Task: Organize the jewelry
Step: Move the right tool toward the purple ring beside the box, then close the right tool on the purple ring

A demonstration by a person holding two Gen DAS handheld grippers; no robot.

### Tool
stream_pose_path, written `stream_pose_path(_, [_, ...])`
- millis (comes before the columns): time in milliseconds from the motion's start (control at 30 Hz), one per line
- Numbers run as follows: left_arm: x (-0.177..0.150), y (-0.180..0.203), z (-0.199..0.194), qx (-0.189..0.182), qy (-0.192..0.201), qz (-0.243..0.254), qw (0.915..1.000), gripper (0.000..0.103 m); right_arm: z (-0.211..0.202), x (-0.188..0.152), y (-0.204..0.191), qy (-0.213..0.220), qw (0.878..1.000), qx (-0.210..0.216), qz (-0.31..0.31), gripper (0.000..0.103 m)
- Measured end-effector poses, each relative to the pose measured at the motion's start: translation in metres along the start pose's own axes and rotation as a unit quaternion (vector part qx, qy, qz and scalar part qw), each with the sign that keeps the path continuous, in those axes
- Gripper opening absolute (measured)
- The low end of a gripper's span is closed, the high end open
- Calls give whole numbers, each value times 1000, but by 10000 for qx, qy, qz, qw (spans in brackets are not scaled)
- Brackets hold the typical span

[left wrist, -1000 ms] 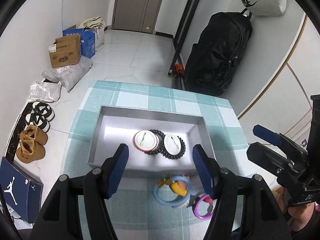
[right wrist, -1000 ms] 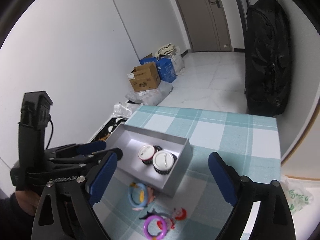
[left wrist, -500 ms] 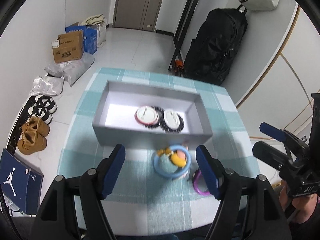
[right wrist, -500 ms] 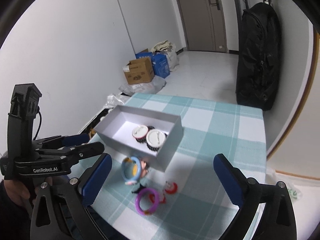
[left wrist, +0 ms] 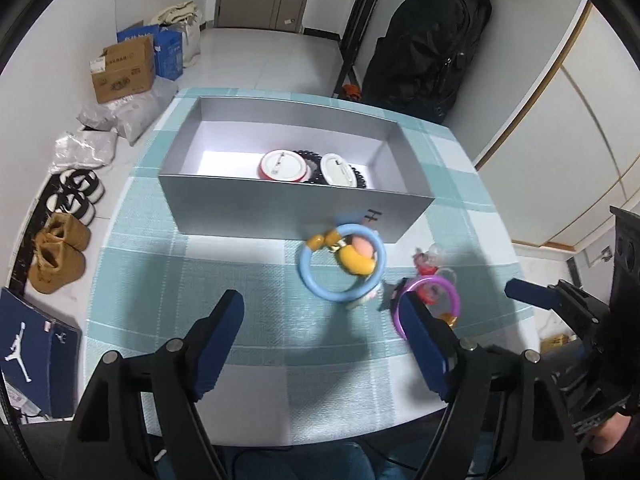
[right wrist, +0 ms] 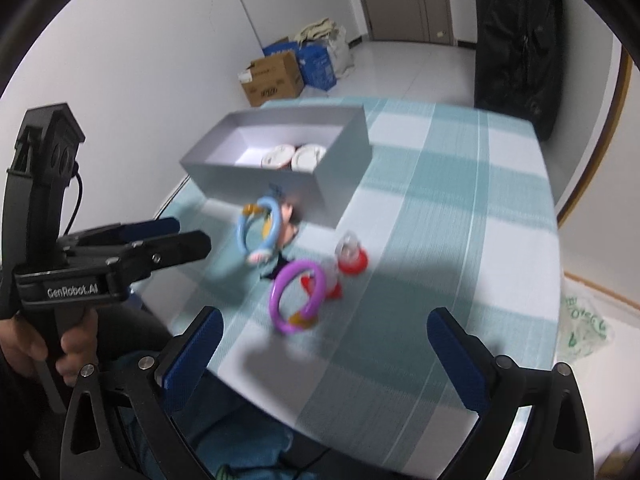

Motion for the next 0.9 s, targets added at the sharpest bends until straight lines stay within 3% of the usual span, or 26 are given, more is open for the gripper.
stream_pose_path(100, [-4,-2,-1,9,-49,-83,10000,76,1,-4,-5,-18,10000,34,-75,100])
stream_pose_path(333, [-7,-16,-4,150,-64,-270,9995,76,13,-2,-3,-195,9994,198,193,63])
stream_pose_path(567, [-9,-28,0,132,-148,-543,9983,76,21,2,-9,-293,9987,324,278,42])
stream_pose_path(733, [-8,-28,0,108,-136,-582,9982,76,26,-1,-11,-452,9977,389,309,19])
stream_pose_path(900, [-8,-29,4,152,-215,-532,9982,76,27,-2,-7,-505,9964,513,447,16])
Point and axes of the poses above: each gripper's, at about its wrist camera, not at the fingertips, and z roughly the way its jaws point, y to its right, x to its top, the point moved 8 cm from there along z, roughly the way its jaws point, and after that the axes turned 14 degrees about -x, right-handed, at the moved point
